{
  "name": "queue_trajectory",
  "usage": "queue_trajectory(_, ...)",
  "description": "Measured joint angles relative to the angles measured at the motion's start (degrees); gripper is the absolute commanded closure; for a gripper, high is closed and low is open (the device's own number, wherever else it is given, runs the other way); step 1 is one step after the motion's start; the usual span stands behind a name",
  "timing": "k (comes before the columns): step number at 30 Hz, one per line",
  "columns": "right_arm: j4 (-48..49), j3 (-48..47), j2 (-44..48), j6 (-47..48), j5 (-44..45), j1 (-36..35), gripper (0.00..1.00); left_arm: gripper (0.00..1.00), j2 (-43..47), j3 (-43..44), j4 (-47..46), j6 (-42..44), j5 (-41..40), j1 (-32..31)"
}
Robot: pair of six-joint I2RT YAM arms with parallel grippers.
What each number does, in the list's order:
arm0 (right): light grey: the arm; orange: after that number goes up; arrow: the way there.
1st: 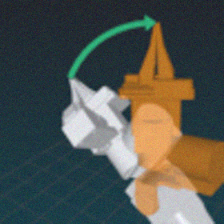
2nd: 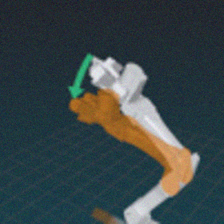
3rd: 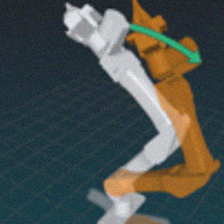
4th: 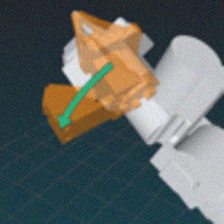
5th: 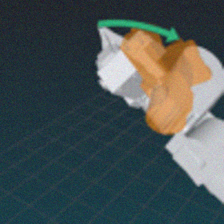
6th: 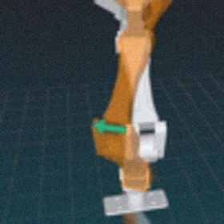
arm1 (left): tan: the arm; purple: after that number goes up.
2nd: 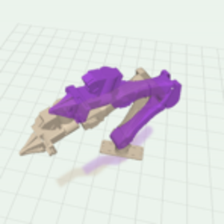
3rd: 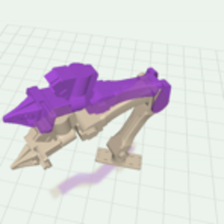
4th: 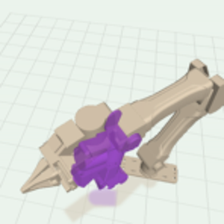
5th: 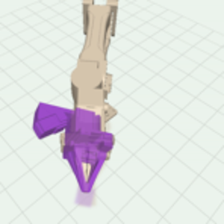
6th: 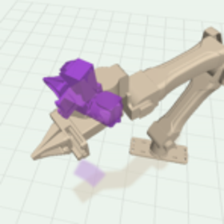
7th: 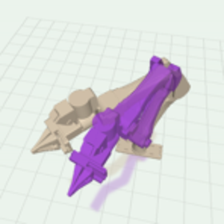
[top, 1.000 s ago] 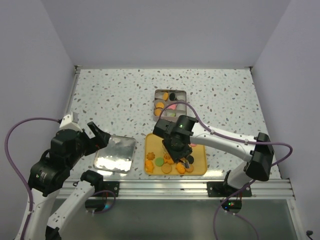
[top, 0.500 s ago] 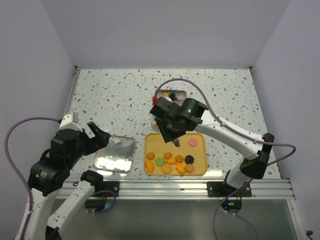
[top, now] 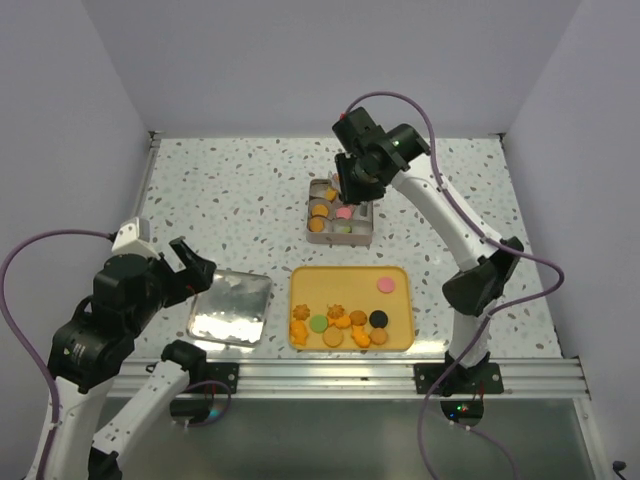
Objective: Pack the cookies
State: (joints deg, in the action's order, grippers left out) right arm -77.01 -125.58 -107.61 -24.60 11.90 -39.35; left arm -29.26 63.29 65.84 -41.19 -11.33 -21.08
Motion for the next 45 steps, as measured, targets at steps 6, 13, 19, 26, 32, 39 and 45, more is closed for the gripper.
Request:
queue_trajectory(6, -0.2, -0.1, -5.3, 2.1, -2.6, 7.0, 0.6, 0.0, -0.8, 1.2, 0.4, 0.7, -1.2, 0.0)
queue_trajectory(13, -0.2, -1.9, -10.4, 3.6, -3.0, 9.9, 0.61, 0.0, -2.8, 1.2, 0.5, 2.1, -1.4, 0.0)
queue_trajectory(19, -0.1, -2.3, -12.5, 4.2, -4.1, 11.1, 0.58, 0.0, -5.5, 1.2, -0.3, 3.6, -1.4, 0.0)
queue_trajectory(26, 0.0, -5.2, -14.5, 4.6, -4.3, 13.0, 0.55, 0.0, -7.7, 1.0, -2.0, 4.9, -1.4, 0.0)
queue_trajectory(32, 0.1, -7.6, -16.0, 4.7, -5.2, 13.6, 0.48, 0.0, -9.6, 0.5, -3.0, 5.5, -1.3, 0.0)
queue_trajectory(39, 0.1, -7.6, -16.0, 4.9, -5.5, 13.7, 0.46, 0.0, -10.4, -0.9, -5.0, 5.9, -1.0, 0.0)
queue_trajectory(45, -0.1, -7.6, -15.8, 5.2, -5.5, 13.9, 0.47, 0.0, -10.5, -1.4, -5.5, 5.9, -0.7, 0.0)
